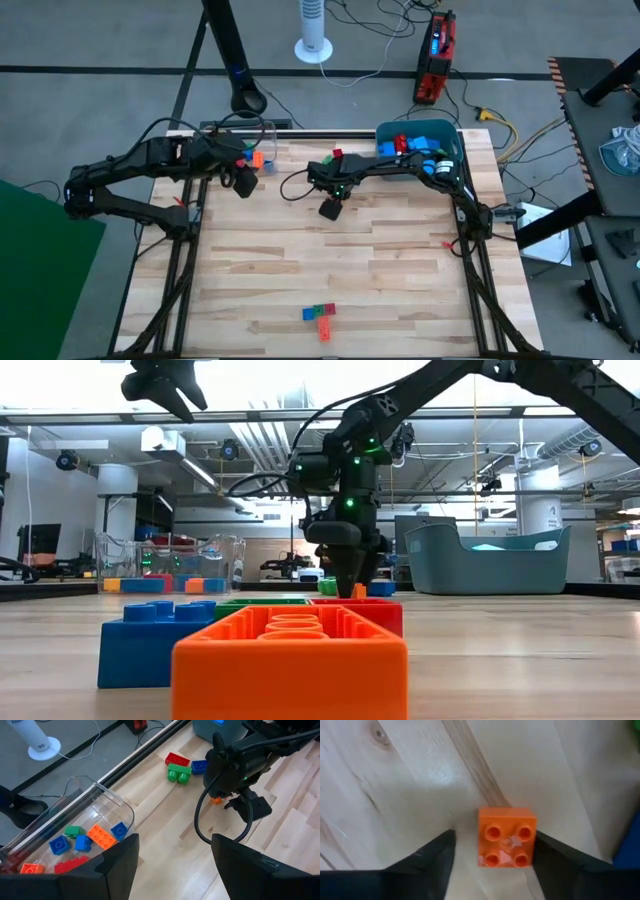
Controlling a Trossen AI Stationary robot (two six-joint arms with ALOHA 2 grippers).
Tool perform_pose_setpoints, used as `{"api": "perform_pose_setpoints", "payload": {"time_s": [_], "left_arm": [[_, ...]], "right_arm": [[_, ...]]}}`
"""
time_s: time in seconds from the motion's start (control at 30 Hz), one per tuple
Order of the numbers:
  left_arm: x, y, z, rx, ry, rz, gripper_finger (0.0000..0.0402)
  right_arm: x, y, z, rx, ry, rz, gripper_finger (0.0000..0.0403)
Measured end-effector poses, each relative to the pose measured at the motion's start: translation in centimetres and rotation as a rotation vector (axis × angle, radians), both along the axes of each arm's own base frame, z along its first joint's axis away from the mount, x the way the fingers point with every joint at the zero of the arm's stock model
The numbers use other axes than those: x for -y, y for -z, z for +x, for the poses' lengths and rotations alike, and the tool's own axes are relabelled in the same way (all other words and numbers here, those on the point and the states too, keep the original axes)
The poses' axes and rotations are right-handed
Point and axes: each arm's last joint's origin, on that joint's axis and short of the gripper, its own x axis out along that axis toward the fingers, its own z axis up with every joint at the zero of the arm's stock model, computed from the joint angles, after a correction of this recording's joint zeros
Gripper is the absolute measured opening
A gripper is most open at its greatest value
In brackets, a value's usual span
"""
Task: Sort blocks by size
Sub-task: Put the small orange game piece into the transparent bin
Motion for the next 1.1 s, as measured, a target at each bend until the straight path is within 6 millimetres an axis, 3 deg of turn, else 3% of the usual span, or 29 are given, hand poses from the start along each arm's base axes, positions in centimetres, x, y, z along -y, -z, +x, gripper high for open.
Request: {"api": "perform_pose_setpoints", "payload": {"time_s": [0.2,0.33,0.43,0.63,0.8,0.87,1.1], "left_arm": [[0.0,-0.2,0.2,0.022,0.009,0.012,0.0236],[-0.1,-0.4,0.4,0.029,0.043,0.045,0.0236],[-0.1,-0.6,0.6,0.038,0.079,0.081,0.0236],[-0.1,-0.9,0.9,0.024,0.166,0.165,0.0236],[0.3,-1.5,0.6,0.033,0.243,0.223,0.0236],[0.6,-1.9,0.6,0.073,0.298,0.240,0.0236],[1.7,-3.8,0.9,0.257,0.447,0.326,0.0236]], "right_arm": [[0.0,0.0,0.1,0.009,0.002,-0.003,0.0130],[0.0,-0.8,0.1,0.045,0.028,0.041,0.0132],[0.0,-3.2,0.2,0.159,0.068,0.113,0.0132],[-0.9,-11.1,0.3,0.676,0.126,0.223,0.0132],[-1.9,-15.8,-0.8,1.204,-0.017,0.387,0.0132],[-2.4,-16.5,-1.5,1.370,-0.059,0.451,0.0132],[-3.9,-16.1,-3.5,1.775,-0.106,0.641,0.0132]]}}
